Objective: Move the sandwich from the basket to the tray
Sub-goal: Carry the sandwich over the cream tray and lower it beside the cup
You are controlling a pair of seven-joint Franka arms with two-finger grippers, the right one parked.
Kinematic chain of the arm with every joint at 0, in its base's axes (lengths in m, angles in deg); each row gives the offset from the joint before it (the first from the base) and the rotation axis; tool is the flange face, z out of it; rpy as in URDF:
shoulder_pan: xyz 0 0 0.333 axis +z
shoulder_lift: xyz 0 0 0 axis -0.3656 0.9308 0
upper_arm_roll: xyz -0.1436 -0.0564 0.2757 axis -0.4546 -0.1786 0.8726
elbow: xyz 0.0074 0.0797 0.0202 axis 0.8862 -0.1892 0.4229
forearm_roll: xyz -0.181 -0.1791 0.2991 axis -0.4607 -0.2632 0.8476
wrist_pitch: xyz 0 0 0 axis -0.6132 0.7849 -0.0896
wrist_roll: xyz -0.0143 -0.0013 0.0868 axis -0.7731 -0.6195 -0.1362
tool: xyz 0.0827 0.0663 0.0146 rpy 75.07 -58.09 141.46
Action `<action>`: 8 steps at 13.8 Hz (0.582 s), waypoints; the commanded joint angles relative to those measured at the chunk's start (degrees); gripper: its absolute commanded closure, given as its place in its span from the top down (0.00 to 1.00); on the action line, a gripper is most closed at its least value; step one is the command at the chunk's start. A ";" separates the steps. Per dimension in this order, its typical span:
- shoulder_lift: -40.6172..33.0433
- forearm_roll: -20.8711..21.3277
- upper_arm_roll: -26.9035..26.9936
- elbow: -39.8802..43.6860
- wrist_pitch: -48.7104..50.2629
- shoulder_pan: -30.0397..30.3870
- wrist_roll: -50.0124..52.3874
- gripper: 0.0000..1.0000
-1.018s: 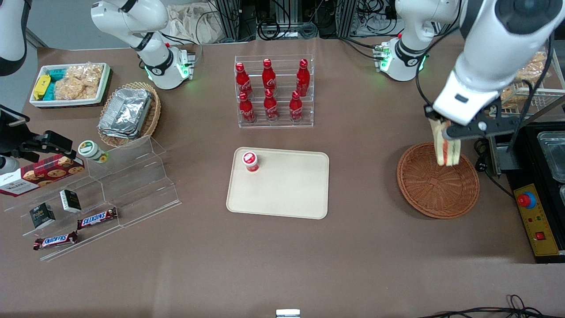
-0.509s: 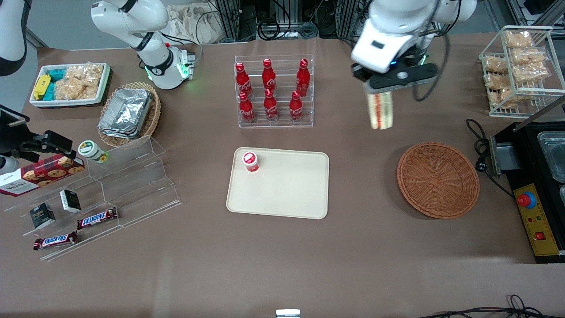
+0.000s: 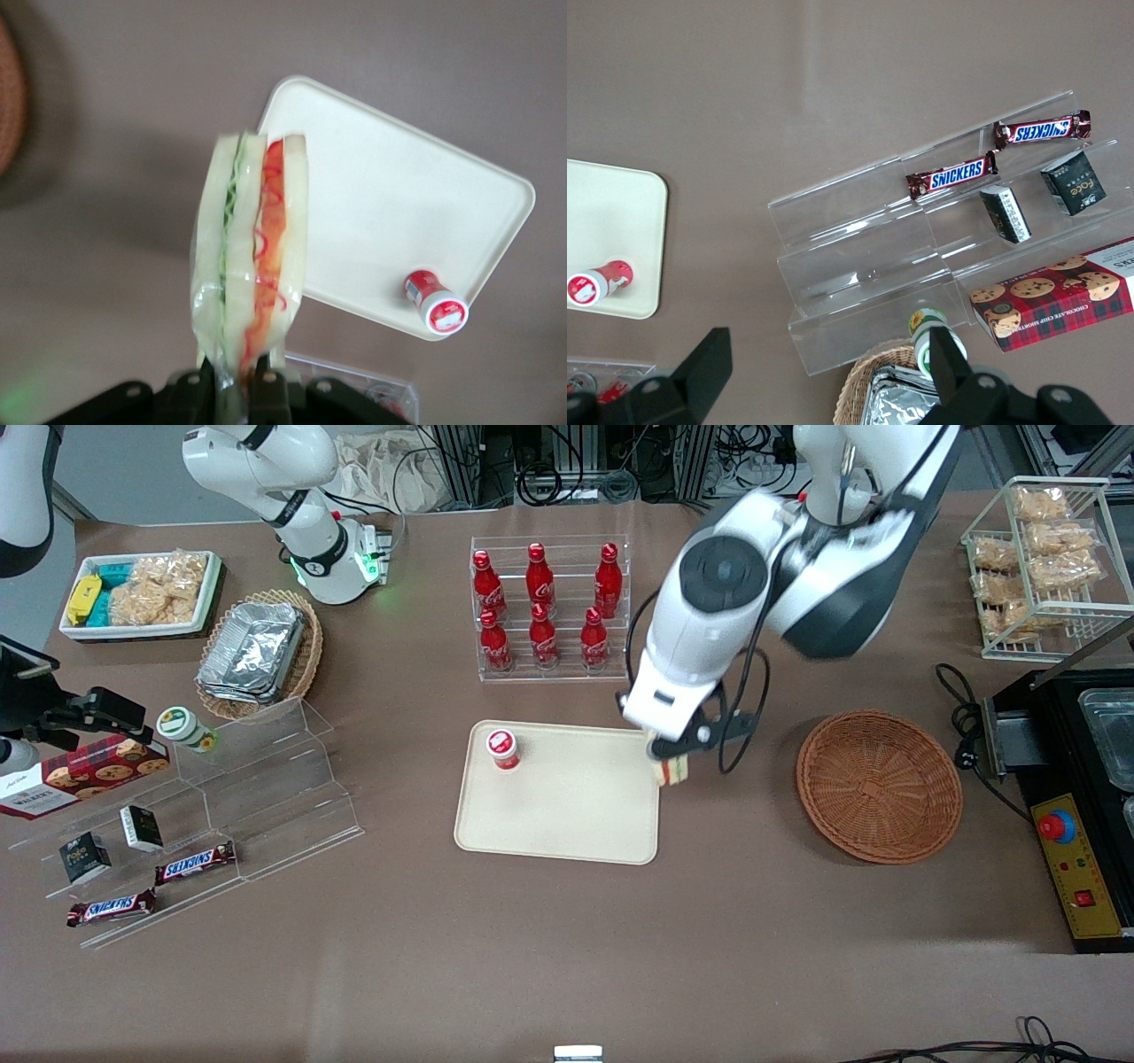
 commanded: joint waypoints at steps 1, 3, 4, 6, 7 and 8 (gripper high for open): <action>8.07 3.09 -0.08 1.72 -5.68 -1.92 4.17 0.04; 13.08 5.56 -0.08 1.46 -11.13 -1.92 6.72 0.04; 15.11 6.44 -0.08 1.46 -12.63 -1.92 6.99 0.04; 18.54 7.15 0.01 1.46 -15.97 -2.01 7.17 0.04; 19.95 8.28 0.10 1.46 -16.86 -1.92 7.17 0.04; 21.27 8.99 0.10 1.46 -17.56 -1.92 7.61 0.04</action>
